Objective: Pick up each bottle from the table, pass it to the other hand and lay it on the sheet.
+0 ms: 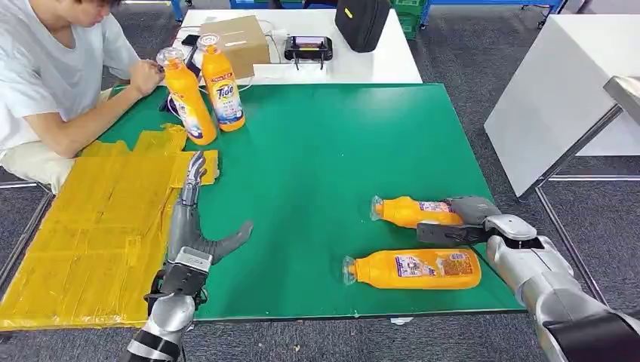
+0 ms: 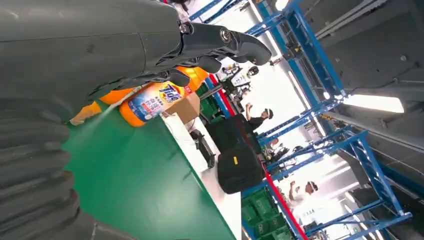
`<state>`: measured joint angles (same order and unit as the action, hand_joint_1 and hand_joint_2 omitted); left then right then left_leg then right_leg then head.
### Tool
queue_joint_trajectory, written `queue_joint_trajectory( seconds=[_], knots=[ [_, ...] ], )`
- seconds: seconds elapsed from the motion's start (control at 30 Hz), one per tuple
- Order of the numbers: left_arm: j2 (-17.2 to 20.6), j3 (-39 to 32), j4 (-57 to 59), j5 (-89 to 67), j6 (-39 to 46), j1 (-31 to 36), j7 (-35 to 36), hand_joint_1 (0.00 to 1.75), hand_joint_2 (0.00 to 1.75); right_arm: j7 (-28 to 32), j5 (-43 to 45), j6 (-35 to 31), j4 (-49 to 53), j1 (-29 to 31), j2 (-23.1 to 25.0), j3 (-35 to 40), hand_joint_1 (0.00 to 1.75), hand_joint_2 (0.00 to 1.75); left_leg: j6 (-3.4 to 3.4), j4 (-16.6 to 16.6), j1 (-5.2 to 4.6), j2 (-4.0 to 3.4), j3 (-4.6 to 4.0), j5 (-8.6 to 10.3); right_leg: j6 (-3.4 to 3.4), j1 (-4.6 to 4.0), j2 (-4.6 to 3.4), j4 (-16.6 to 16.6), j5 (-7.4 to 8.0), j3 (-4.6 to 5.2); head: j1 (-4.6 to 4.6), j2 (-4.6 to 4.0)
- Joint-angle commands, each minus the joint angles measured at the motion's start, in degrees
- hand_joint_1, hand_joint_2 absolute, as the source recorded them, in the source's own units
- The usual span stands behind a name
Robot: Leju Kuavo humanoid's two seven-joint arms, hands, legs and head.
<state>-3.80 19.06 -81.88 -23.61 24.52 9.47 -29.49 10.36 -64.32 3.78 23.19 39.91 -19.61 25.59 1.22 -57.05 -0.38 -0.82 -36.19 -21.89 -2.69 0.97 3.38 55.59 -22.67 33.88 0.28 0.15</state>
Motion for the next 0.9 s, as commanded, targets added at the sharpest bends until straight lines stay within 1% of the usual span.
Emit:
queue_joint_trajectory(
  seconds=[0.03, 0.13, 0.2, 0.27, 0.3, 0.33, 0.37, 0.4, 0.43, 0.47, 0.5, 0.53, 0.57, 0.63, 0.67, 0.7, 0.73, 0.77, 0.8, 0.83, 0.87, 0.9],
  knots=[
    [0.3, 1.2, 4.0, 0.2, 0.1, 2.5, 0.2, 0.00, 1.75, 0.1, -0.2, 1.2, -5.4, -2.2, 1.1, 2.5, 1.75, 1.75, -0.08, 0.0, 0.11, 0.15, 0.16, -0.04, 0.09, -0.08, -0.05, -0.1, -0.04, -0.22, 0.00, 0.00],
    [0.3, 1.2, 3.9, 0.2, 0.1, 2.5, 0.2, 0.00, 1.75, 0.1, -0.2, 1.2, -5.5, -2.4, 1.2, 2.6, 1.75, 1.75, -0.14, 0.1, 0.15, 0.25, 0.26, -0.07, 0.15, -0.11, -0.12, -0.2, -0.08, -0.36, 0.00, 0.00],
    [0.7, 1.4, 2.9, 0.4, 0.3, 2.1, 0.7, 0.00, 1.75, -0.1, -0.5, -1.9, -4.7, -2.6, 1.4, 2.9, 1.75, 1.75, -0.09, 0.1, 0.12, 0.18, 0.20, -0.04, 0.10, -0.09, -0.05, -0.1, -0.05, -0.29, 0.00, 0.00],
    [0.9, 1.1, 1.5, 0.0, 0.8, 1.0, 1.6, 0.00, 1.75, -1.6, -0.4, -7.9, -3.6, -2.5, 2.4, 2.2, 1.75, 1.75, -0.13, 0.1, 0.16, 0.20, 0.27, -0.08, 0.15, -0.12, -0.15, -0.2, -0.08, -0.36, 0.00, 0.00],
    [0.9, 0.6, -0.2, -0.9, 0.9, -0.1, 2.8, 0.00, 1.75, -4.0, -0.5, -14.6, -2.0, -2.5, 3.7, 0.9, 1.75, 1.75, -0.11, 0.1, 0.14, 0.13, 0.24, -0.06, 0.12, -0.10, -0.15, -0.1, -0.05, -0.31, 0.00, 0.00],
    [0.9, 0.1, -1.3, -1.6, 0.8, -0.9, 3.5, 0.00, 1.75, -5.6, -0.4, -20.0, -0.4, -2.8, 4.7, -0.7, 1.75, 1.75, -0.15, 0.1, 0.16, 0.06, 0.30, -0.11, 0.17, -0.12, -0.32, -0.2, -0.06, -0.36, 0.00, 0.00],
    [1.0, -0.4, -3.3, -2.6, 0.4, -2.1, 4.5, 0.00, 1.75, -7.6, -1.2, -20.1, 1.9, -3.0, 5.9, -1.4, 1.75, 1.75, -0.17, 0.1, 0.18, -0.05, 0.35, -0.15, 0.19, -0.13, -0.47, -0.2, -0.07, -0.38, 0.00, 0.00],
    [0.7, -1.1, -5.4, -3.9, -0.4, -3.6, 5.9, 0.00, 1.75, -9.2, 0.1, -29.5, 8.7, -5.4, 7.8, -6.6, 1.75, 1.75, -0.11, 0.0, 0.13, -0.20, 0.25, -0.12, 0.11, -0.11, -0.43, -0.1, 0.00, -0.30, 0.02, 0.00],
    [0.6, -1.4, -6.7, -4.9, -0.9, -4.6, 6.7, 0.00, 1.75, -9.0, 1.9, -31.7, 16.6, -8.2, 9.4, -10.2, 1.75, 1.75, -0.14, 0.1, 0.16, -0.33, 0.30, -0.17, 0.15, -0.13, -0.64, -0.1, 0.00, -0.34, 0.04, 0.00],
    [1.1, -0.5, -8.1, -5.3, -5.9, -5.7, 9.1, 0.00, 1.75, 1.6, 14.2, -31.4, 34.4, -15.3, 14.2, -16.5, 1.75, 1.75, -0.19, 0.1, 0.18, -0.45, 0.35, -0.23, 0.21, -0.14, -0.87, -0.1, -0.03, -0.40, 0.00, 0.00],
    [1.0, -0.2, -8.6, -5.6, -7.8, -6.3, 9.4, 0.00, 1.75, -3.1, 11.9, -28.0, 46.8, -19.8, 16.5, -16.0, 1.75, 1.75, -0.15, 0.0, 0.13, -0.55, 0.23, -0.19, 0.17, -0.12, -0.82, -0.1, 0.07, -0.21, -0.02, 0.00],
    [1.0, 0.3, -8.6, -5.6, -9.0, -6.4, 9.6, 0.00, 1.75, -5.3, 10.7, -27.9, 54.5, -22.9, 18.5, -15.1, 1.75, 1.75, -0.17, 0.1, 0.10, -0.73, 0.16, -0.19, 0.19, -0.10, -0.97, 0.0, 0.12, -0.07, 0.00, 0.00],
    [0.9, 0.8, -8.2, -5.4, -10.0, -6.2, 9.7, 0.00, 1.75, -6.6, 11.1, -27.3, 59.1, -24.8, 19.5, -13.7, 1.75, 1.75, -0.25, 0.0, 0.14, -0.76, 0.11, -0.28, 0.27, -0.13, -1.11, 0.0, 0.03, 0.00, 0.02, 0.00],
    [0.8, 1.0, -8.0, -5.4, -10.2, -5.9, 9.7, 0.00, 1.75, -6.5, 11.6, -27.4, 60.0, -25.5, 19.9, -13.1, 1.75, 1.75, -0.26, 0.0, 0.19, -0.67, 0.02, -0.29, 0.27, -0.20, -0.99, 0.1, -0.03, 0.06, 0.00, 0.00],
    [0.8, 1.0, -7.9, -5.4, -10.2, -5.7, 9.7, 0.00, 1.75, -6.3, 12.0, -27.5, 59.8, -25.6, 19.7, -13.2, 1.75, 1.75, -0.28, 0.0, 0.20, -0.38, 0.06, -0.32, 0.29, -0.22, -0.76, 0.1, -0.18, -0.09, 0.11, 0.00],
    [0.7, 1.0, -7.6, -5.4, -10.2, -5.5, 9.7, 0.00, 1.75, -5.2, 12.9, -28.0, 58.5, -25.2, 19.3, -13.5, 1.75, 1.75, -0.31, 0.0, 0.31, -0.37, 0.04, -0.30, 0.29, -0.33, -0.65, 0.1, -0.18, -0.01, 0.00, 0.00],
    [0.8, 1.0, -7.6, -5.4, -10.2, -5.5, 9.7, 0.00, 1.75, -4.7, 13.4, -28.3, 57.8, -25.0, 19.1, -13.6, 1.75, 1.75, -0.26, 0.1, 0.21, -0.16, -0.05, -0.19, 0.20, -0.22, -0.36, 0.1, -0.14, 0.11, -0.15, 0.00],
    [0.8, 0.9, -7.6, -5.3, -10.3, -5.5, 9.7, 0.00, 1.75, -4.3, 13.8, -28.6, 57.1, -24.8, 18.9, -13.8, 1.75, 1.75, -0.27, 0.0, 0.23, 0.08, -0.05, -0.23, 0.25, -0.23, -0.17, 0.2, -0.30, 0.06, -0.15, 0.00],
    [0.8, 0.9, -7.6, -5.3, -10.3, -5.5, 9.7, 0.00, 1.75, -4.0, 14.0, -28.7, 56.8, -24.6, 18.8, -13.9, 1.75, 1.75, -0.25, 0.0, 0.29, 0.11, -0.16, -0.14, 0.29, -0.27, -0.02, 0.1, -0.32, 0.15, -0.11, 0.00],
    [0.8, 0.9, -7.6, -5.3, -10.3, -5.5, 9.7, 0.00, 1.75, -4.0, 14.0, -28.7, 56.8, -24.6, 18.8, -13.9, 1.75, 1.75, -0.25, 0.0, 0.31, 0.36, -0.02, -0.22, 0.33, -0.26, 0.11, 0.1, -0.46, -0.06, -0.15, 0.00],
    [0.8, 0.9, -7.6, -5.3, -10.3, -5.5, 9.7, 0.00, 1.75, -3.6, 14.3, -28.8, 56.3, -24.4, 18.7, -14.1, 1.75, 1.75, -0.21, 0.0, 0.29, 0.21, -0.23, -0.12, 0.32, -0.27, 0.13, 0.1, -0.33, 0.15, -0.09, 0.00],
    [0.8, 0.9, -7.6, -5.3, -10.3, -5.5, 9.7, 0.00, 1.75, -3.6, 14.3, -28.8, 56.3, -24.4, 18.7, -14.1, 1.75, 1.75, -0.22, 0.0, 0.33, 0.07, -0.15, -0.26, 0.34, -0.29, -0.14, 0.1, -0.39, 0.02, -0.13, 0.00]
  ],
)
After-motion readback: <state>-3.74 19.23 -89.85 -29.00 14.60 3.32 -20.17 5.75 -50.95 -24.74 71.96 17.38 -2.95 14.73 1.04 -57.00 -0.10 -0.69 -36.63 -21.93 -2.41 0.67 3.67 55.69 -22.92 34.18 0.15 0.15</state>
